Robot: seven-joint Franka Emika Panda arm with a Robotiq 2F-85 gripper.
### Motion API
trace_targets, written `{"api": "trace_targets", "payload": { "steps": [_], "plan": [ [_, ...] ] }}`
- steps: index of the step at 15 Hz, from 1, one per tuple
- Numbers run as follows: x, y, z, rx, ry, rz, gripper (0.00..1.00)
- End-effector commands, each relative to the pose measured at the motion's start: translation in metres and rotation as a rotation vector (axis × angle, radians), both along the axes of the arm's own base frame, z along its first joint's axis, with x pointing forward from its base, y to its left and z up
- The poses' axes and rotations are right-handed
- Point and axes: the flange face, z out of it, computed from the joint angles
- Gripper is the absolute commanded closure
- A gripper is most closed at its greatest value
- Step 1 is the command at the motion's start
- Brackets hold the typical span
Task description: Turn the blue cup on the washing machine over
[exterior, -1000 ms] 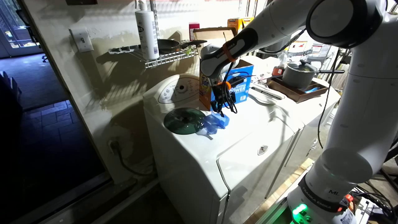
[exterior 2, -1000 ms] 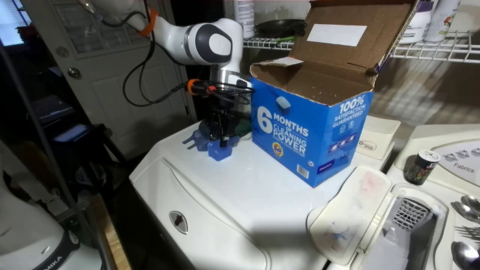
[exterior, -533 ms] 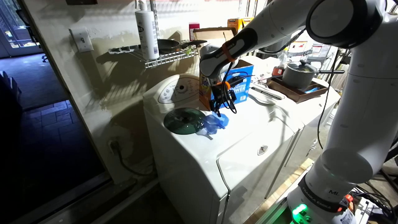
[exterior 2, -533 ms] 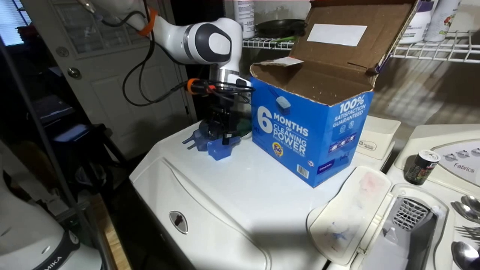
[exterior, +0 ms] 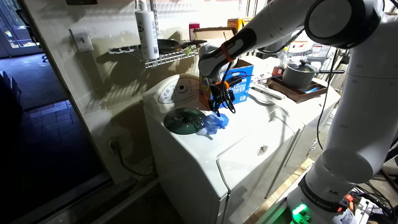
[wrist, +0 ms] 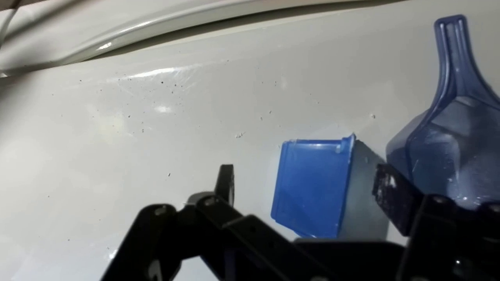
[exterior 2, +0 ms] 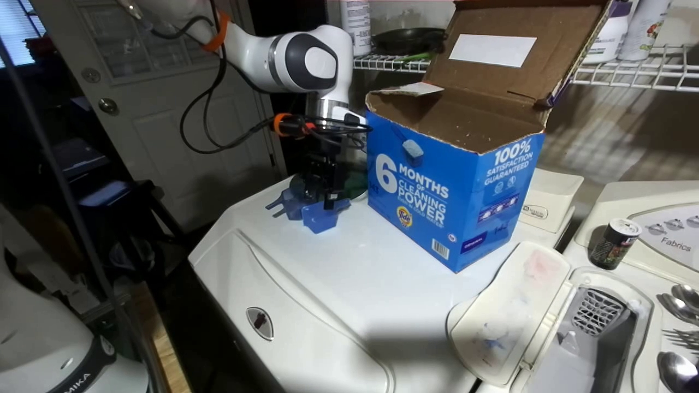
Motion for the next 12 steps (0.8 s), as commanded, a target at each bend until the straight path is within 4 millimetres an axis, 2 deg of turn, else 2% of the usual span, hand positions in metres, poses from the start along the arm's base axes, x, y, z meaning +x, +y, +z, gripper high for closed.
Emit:
{"api": "trace_targets", "payload": {
  "steps": [1, 3, 6, 9, 10, 12],
  "plan": [
    [0.0192, 0.0028, -0.0028, -0.025, 0.001, 0.024, 0.16],
    [0.0203, 0.0033, -0.0045, -0.023, 0.004, 0.025, 0.15],
    [0.0225, 0.0034, -0.0062, -0.021, 0.007, 0.025, 0.02],
    [0.0246, 0.0037, -0.0077, -0.021, 0.01, 0.02, 0.08],
    [0.0252, 0.0036, -0.0088, -0.023, 0.014, 0.017, 0.2],
    [0.0263, 0.0039, -0.0117, -0.023, 0.021, 0.014, 0.28]
  ]
}}
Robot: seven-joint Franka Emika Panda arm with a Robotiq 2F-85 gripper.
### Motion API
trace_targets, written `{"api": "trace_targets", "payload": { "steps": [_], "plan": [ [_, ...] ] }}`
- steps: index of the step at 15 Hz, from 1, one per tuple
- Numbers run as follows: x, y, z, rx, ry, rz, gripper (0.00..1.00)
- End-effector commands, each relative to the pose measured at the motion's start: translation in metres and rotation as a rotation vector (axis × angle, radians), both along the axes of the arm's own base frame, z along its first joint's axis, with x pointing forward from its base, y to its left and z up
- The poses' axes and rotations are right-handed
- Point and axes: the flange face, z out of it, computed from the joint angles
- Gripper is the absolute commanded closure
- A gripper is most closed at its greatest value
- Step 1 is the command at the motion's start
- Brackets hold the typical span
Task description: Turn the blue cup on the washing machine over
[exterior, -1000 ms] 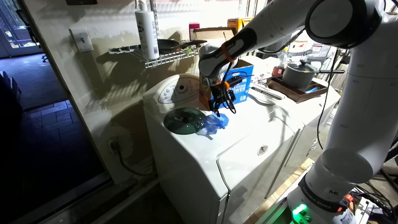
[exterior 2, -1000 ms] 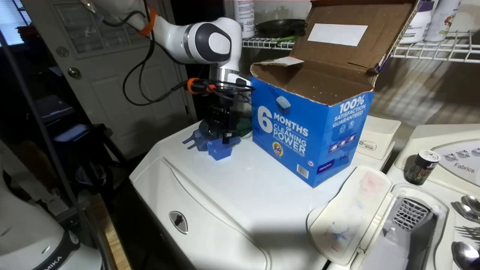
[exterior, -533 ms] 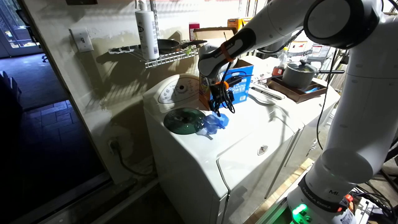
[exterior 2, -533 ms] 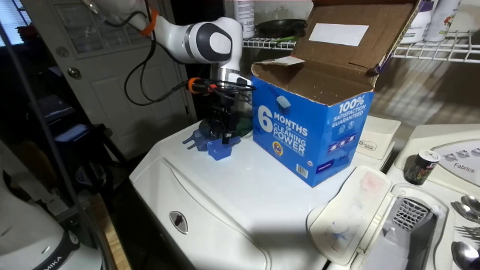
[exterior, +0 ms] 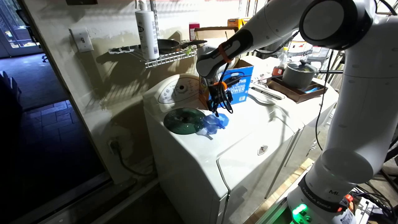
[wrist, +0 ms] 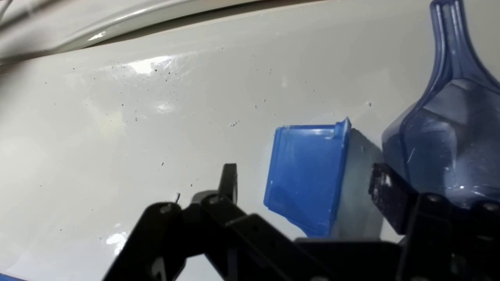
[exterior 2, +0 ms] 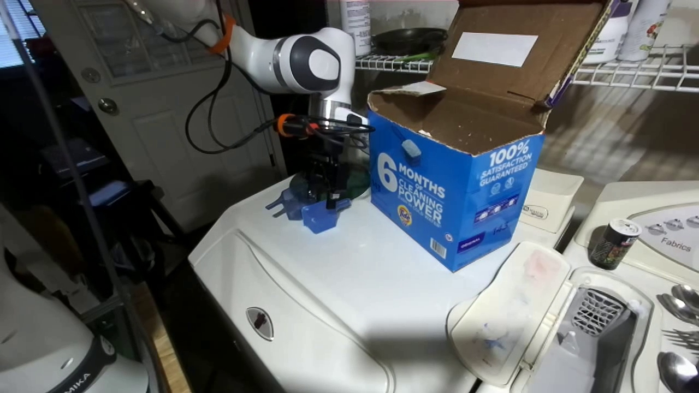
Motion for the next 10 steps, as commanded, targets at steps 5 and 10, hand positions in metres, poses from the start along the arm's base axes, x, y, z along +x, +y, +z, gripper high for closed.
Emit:
{"api": "trace_targets", "payload": {
  "steps": [5, 10],
  "plan": [
    [0.017, -0.0001, -0.0099, -0.025, 0.036, 0.003, 0.25],
    [0.016, 0.0002, -0.0115, -0.033, 0.05, -0.005, 0.58]
  ]
}}
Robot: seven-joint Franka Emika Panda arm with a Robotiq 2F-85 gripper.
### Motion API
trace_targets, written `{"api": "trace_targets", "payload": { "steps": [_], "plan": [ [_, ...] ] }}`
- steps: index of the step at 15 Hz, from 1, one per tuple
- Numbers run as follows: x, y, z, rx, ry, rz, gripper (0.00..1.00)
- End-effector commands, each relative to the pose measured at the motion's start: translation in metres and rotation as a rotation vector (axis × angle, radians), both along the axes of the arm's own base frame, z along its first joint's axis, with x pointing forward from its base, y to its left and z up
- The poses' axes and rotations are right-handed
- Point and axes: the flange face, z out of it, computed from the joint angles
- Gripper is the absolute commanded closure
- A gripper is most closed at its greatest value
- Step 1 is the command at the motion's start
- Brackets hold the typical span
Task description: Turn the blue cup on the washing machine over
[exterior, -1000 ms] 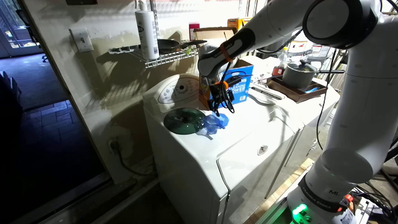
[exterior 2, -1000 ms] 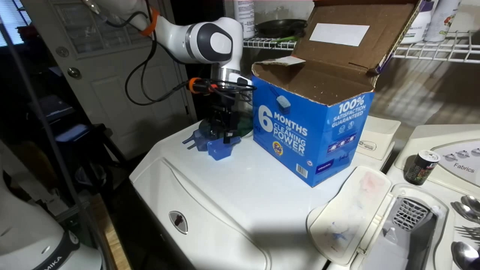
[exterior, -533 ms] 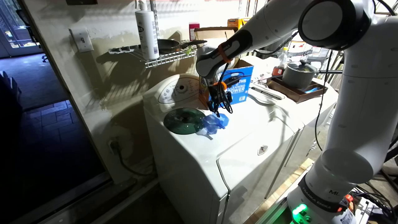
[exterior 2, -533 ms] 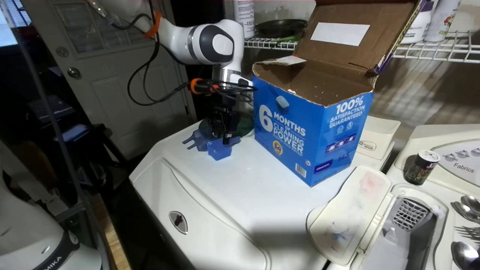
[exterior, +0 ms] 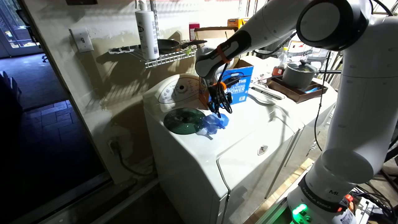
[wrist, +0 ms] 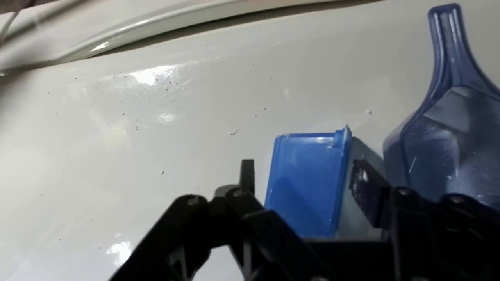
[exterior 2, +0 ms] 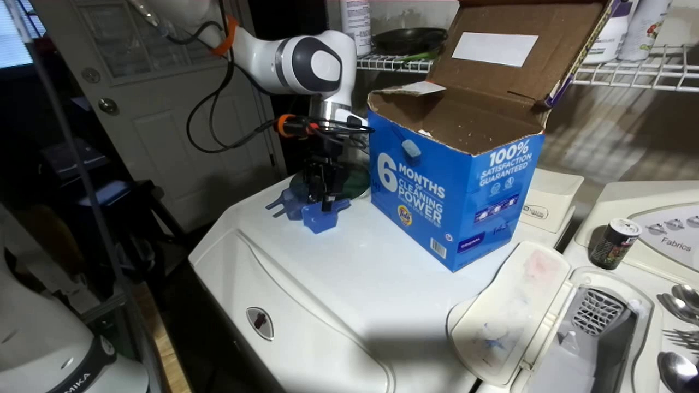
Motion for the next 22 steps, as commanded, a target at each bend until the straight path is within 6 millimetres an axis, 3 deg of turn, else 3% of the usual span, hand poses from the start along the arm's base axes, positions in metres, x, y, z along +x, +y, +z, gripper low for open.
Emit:
{"api": "trace_targets", "payload": {
  "steps": [1, 6, 16, 22],
  "plan": [
    [0.015, -0.001, -0.008, -0.025, 0.019, 0.002, 0.66],
    [0.012, -0.001, -0.004, -0.027, 0.014, 0.0, 0.99],
    [-0.007, -0.007, 0.017, 0.049, -0.067, 0.015, 0.99],
    [-0.033, -0.019, 0.034, 0.123, -0.204, 0.015, 0.99]
  ]
}}
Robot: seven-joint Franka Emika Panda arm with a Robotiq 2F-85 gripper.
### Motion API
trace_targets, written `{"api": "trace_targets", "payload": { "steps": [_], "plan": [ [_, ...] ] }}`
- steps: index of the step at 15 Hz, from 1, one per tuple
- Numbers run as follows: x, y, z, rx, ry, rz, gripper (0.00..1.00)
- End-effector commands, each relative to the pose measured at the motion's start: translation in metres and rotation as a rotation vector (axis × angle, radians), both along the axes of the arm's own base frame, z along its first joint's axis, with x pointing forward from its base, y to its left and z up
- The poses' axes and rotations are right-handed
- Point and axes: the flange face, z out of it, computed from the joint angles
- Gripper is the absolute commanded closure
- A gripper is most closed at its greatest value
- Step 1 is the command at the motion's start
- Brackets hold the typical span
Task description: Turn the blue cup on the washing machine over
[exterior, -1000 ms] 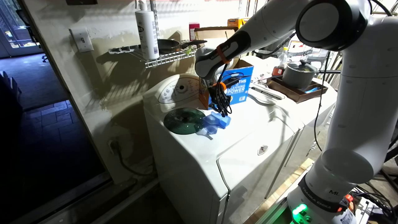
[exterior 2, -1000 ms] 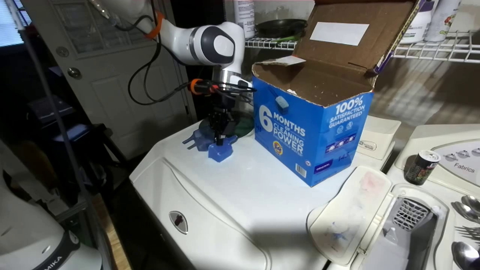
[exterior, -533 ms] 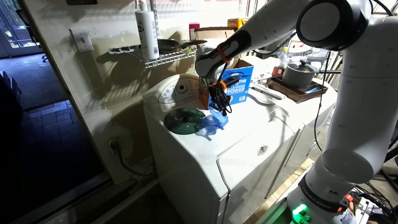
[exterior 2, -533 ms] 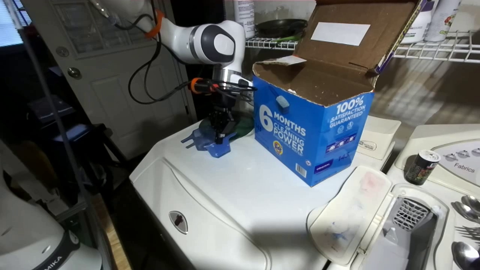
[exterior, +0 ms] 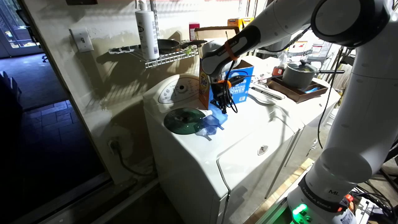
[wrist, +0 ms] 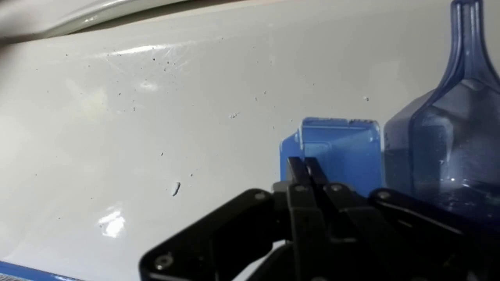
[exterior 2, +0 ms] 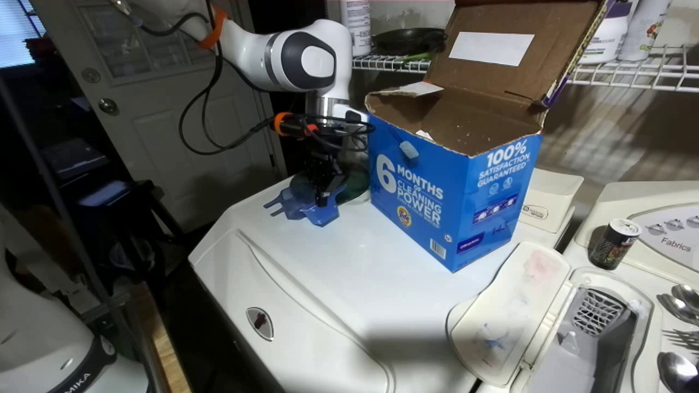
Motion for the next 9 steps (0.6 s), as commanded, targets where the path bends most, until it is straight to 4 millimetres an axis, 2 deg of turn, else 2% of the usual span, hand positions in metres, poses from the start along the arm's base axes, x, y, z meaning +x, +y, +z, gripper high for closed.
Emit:
{"api": "trace_targets", "payload": {
  "steps": [1, 9],
  "plan": [
    [-0.024, -0.012, 0.019, 0.097, -0.123, -0.022, 0.99],
    [-0.047, -0.041, 0.018, 0.271, -0.199, -0.072, 0.99]
  ]
}}
